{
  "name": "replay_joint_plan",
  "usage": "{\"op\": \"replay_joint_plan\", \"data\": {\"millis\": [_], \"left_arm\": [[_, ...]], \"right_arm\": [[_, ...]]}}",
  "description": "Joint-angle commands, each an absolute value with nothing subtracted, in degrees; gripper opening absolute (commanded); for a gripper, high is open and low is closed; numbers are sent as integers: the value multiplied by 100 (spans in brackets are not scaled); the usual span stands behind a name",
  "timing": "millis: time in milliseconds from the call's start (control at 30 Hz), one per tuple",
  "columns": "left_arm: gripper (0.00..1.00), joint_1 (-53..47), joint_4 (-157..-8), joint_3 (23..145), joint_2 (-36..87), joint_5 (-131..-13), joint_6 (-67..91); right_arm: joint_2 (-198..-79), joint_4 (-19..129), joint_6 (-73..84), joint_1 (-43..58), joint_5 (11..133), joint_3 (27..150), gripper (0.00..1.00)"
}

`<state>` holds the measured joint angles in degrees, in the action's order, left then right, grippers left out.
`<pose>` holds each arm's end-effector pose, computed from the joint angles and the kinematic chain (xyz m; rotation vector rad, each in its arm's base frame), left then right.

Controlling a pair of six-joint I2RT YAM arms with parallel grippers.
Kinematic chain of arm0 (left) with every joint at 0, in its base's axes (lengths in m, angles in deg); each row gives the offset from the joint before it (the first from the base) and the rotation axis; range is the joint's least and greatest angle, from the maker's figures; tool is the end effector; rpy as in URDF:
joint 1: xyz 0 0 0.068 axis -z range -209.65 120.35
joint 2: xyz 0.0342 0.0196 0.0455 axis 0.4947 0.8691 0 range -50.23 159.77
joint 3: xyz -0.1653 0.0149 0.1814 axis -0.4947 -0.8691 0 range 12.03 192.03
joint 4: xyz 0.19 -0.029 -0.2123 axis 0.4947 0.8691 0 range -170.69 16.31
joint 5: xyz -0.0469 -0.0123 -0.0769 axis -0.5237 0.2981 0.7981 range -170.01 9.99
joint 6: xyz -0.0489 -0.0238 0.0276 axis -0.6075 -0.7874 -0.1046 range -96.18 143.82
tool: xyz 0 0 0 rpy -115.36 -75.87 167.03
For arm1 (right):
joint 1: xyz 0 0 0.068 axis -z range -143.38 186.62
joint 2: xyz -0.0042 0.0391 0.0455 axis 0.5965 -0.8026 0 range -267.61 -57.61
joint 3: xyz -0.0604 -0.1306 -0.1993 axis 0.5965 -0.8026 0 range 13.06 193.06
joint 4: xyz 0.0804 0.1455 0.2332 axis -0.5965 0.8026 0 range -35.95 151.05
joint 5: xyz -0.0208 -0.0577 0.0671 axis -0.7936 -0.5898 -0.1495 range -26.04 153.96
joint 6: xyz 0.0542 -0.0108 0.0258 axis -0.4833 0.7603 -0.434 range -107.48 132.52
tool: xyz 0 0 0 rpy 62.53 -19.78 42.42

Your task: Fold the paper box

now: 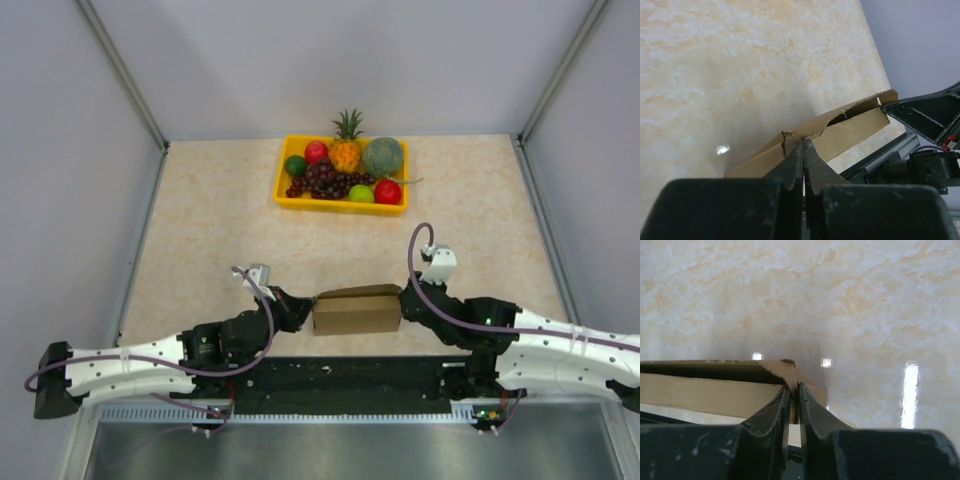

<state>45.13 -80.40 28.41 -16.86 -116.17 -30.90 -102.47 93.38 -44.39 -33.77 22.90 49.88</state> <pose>0.0800 -0.1915 0.1884 -0.1175 1.9288 -0.9894 0.0964 0.1813 0.2217 0.0598 2.1852 0.3967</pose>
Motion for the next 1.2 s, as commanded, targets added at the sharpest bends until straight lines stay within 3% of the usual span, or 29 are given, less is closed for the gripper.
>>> {"op": "replay_joint_plan", "data": {"millis": [0,67,167,367,733,967,1100,1167], "left_arm": [[0,4541,-7022,2671,-1429,-11429,-2935],[0,4541,-7084,2688,-1314,-11394,-2900],[0,4550,-7146,2750,-1129,-11385,-2839],[0,4558,-7208,2732,-1111,-11402,-2821],[0,4567,-7155,2723,-1261,-11429,-2804],[0,4567,-7067,2750,-1357,-11437,-2777],[0,4567,-7076,2750,-1393,-11437,-2751],[0,4559,-7076,2750,-1401,-11429,-2742]], "right_arm": [[-10393,10019,-3760,-3405,2836,5322,18],[-10393,10063,-3522,-3413,2950,5567,35],[-10402,10273,-3276,-3361,3074,5928,49],[-10402,10617,-2364,-3028,3608,6737,58],[-11473,10792,-472,-1174,6288,7265,33],[-11895,10863,-23,-1032,6369,7397,30],[-12124,10863,30,-1032,6370,7476,15],[-12142,10872,21,-1031,6318,7520,17]]}}
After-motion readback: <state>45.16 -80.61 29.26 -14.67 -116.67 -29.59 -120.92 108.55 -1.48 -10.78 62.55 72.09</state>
